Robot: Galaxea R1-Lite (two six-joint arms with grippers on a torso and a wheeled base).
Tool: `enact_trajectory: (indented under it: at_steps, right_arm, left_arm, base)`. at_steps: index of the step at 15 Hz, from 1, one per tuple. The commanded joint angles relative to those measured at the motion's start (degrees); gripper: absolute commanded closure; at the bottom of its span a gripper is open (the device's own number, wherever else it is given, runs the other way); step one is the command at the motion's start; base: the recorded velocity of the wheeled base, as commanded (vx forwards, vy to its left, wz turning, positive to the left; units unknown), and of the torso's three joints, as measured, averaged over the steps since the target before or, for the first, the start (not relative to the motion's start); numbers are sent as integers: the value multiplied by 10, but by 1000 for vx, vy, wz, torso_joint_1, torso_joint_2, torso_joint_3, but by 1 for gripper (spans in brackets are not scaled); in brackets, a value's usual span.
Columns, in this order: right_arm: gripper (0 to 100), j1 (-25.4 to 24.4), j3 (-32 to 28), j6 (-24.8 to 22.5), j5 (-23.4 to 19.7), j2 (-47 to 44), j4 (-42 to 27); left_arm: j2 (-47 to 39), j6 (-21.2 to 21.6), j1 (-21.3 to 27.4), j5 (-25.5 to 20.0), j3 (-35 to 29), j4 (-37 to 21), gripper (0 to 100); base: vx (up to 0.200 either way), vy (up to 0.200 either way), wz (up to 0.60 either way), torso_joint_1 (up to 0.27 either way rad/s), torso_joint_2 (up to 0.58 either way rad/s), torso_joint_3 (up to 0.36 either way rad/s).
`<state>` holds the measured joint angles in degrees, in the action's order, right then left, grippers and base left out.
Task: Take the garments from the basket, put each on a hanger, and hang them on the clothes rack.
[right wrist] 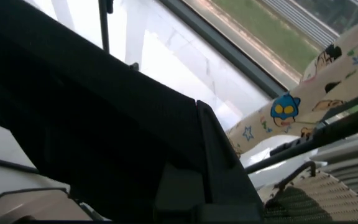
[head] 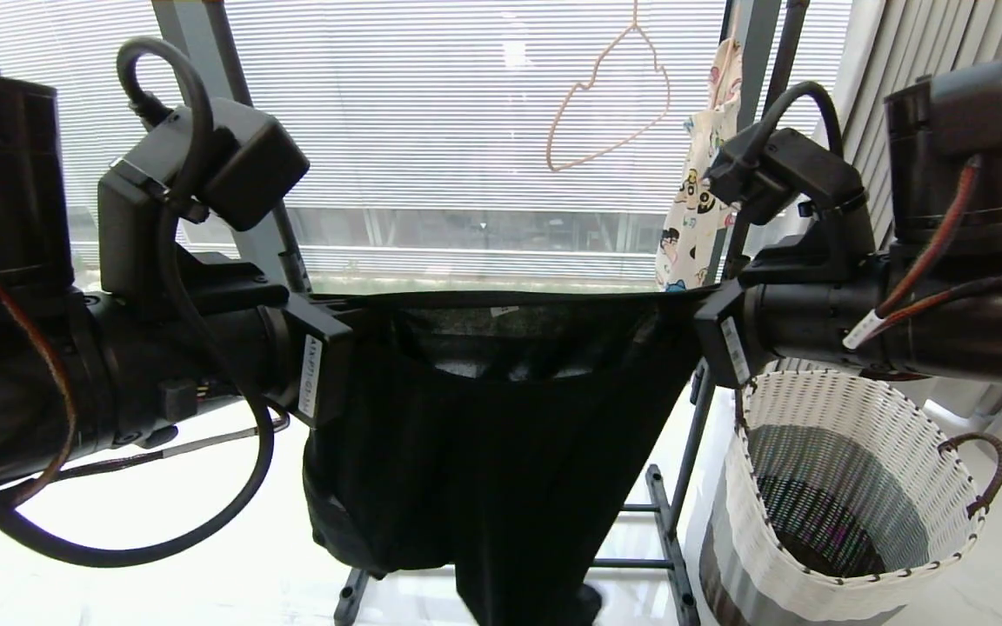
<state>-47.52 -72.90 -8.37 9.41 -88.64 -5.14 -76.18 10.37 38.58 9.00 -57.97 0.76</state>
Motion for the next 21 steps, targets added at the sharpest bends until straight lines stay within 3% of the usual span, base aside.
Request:
enact_trajectory:
  at_steps: [1, 4, 8, 11, 13, 15, 18, 20, 21]
  right_arm:
    - [100, 22, 23, -2, 2, 53, -22]
    - [100, 48, 21, -21, 0, 72, -29]
    - [100, 62, -22, -39, -1, 65, -35]
    - [100, 62, -89, -45, -2, 53, -69]
    - [100, 62, -155, -45, -5, 52, -142]
    - [100, 62, -160, -46, -11, 58, -166]
    - [100, 59, -95, -55, -22, 121, -227]
    - [100, 35, -20, -70, -62, 189, -259]
    - [100, -2, 10, -78, -62, 212, -279]
  left_arm:
    - [-10, 12, 47, -11, -2, 0, 100]
    - [-27, 56, 84, -33, -17, 0, 100]
    - [-33, 61, 69, -40, -87, -38, 100]
    - [-26, 53, 69, -44, -148, -110, 100]
    - [-7, 44, 70, -78, -188, -188, 100]
    - [5, 39, 70, -93, -191, -210, 100]
    - [5, 47, 89, -107, -132, -173, 100]
    - [-5, 56, 106, -117, -83, -74, 100]
    - [-21, 72, 107, -117, -66, -28, 100]
  base:
    - [0, 0, 0, 0, 0, 0]
    - [0, 0, 0, 0, 0, 0]
    - [0, 0, 0, 0, 0, 0]
    - [0, 0, 0, 0, 0, 0]
    - [0, 0, 0, 0, 0, 0]
    - [0, 0, 0, 0, 0, 0]
    - [0, 0, 0, 0, 0, 0]
    - [0, 0, 0, 0, 0, 0]
    - [0, 0, 0, 0, 0, 0]
